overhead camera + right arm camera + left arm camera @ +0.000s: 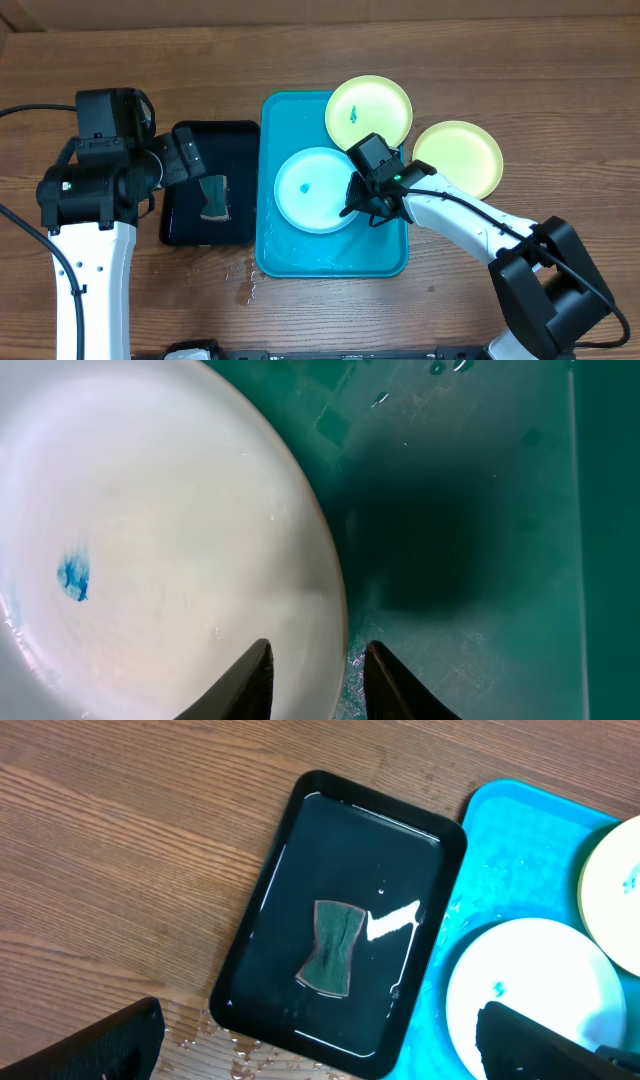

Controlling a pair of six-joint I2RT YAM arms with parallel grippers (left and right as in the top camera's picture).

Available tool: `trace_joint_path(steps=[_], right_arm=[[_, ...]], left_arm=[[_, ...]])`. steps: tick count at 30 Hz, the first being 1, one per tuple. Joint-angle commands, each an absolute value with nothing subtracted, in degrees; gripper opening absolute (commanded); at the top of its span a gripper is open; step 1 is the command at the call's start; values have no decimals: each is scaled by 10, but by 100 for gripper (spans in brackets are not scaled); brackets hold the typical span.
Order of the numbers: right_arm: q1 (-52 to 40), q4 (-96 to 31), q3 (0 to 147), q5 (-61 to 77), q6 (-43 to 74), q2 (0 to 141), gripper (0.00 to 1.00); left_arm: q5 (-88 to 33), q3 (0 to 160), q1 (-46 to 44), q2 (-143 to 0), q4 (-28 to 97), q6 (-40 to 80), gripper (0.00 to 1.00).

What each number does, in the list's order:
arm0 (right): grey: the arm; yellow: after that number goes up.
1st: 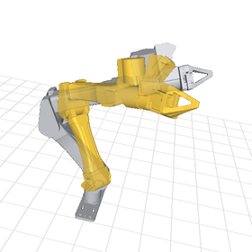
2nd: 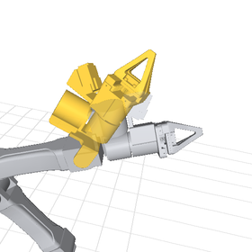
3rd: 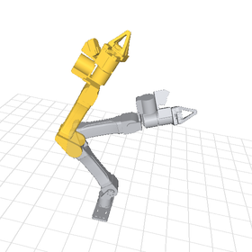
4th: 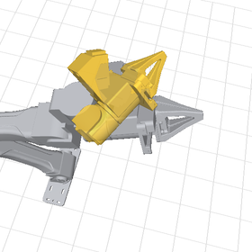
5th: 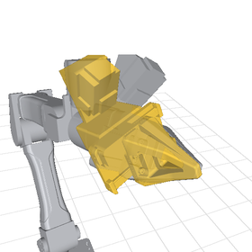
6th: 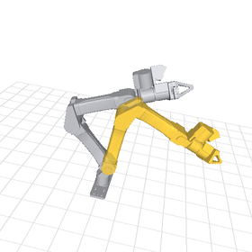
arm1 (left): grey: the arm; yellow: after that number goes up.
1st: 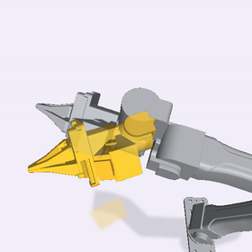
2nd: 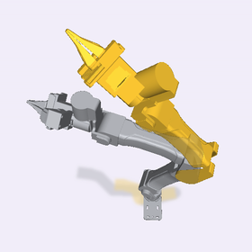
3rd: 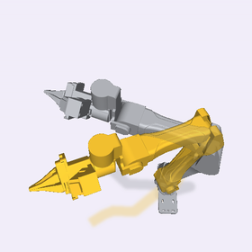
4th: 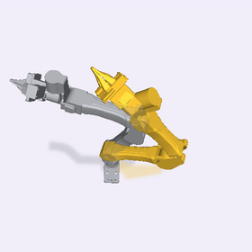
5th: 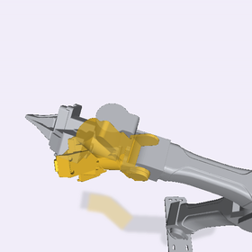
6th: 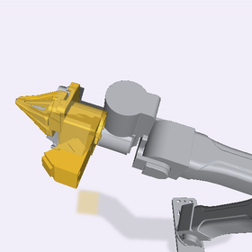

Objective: Clean dirty plates on tray and stack at the side
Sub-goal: 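Grip the light blue plate rim and drag it toward tray center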

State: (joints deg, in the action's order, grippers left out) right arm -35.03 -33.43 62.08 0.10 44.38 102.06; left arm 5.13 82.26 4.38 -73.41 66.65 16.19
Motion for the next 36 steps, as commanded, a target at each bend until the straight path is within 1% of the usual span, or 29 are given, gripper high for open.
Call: trace_joint_path(steps=[1, 3, 4, 6, 8, 14, 15, 16, 19, 22, 27, 32, 36], right_arm=[[-352, -328, 618, -10, 474, 1026, 32], [-352, -323, 613, -10, 483, 1031, 30], [-352, -319, 611, -10, 483, 1031, 27], [-351, -313, 608, -10, 482, 1031, 19], [-351, -306, 608, -10, 482, 1031, 4], [-351, -302, 608, -33, 480, 1031, 5], [-351, -302, 608, -48, 480, 1031, 12], [-351, -302, 608, -48, 481, 1031, 15], [-352, -303, 607, -6, 481, 1031, 17], [-353, -303, 607, 28, 482, 1031, 17], [-366, -303, 594, 20, 485, 1032, 16], [-366, -303, 593, -7, 487, 1032, 8], [-365, -297, 593, -37, 487, 1032, 5]], left_arm=[[49, 836, 47, -735, 667, 167, 100], [49, 836, 47, -735, 667, 167, 100], [49, 836, 47, -735, 667, 168, 100], [49, 836, 47, -735, 667, 168, 100], [49, 836, 47, -735, 667, 168, 100], [49, 836, 47, -735, 667, 168, 100], [49, 836, 47, -735, 667, 168, 100], [49, 836, 47, -735, 667, 167, 100], [49, 836, 47, -735, 667, 168, 100], [49, 836, 47, -735, 667, 168, 100], [49, 836, 47, -735, 667, 168, 100], [49, 836, 47, -735, 667, 168, 100], [49, 836, 47, -735, 667, 168, 100]])
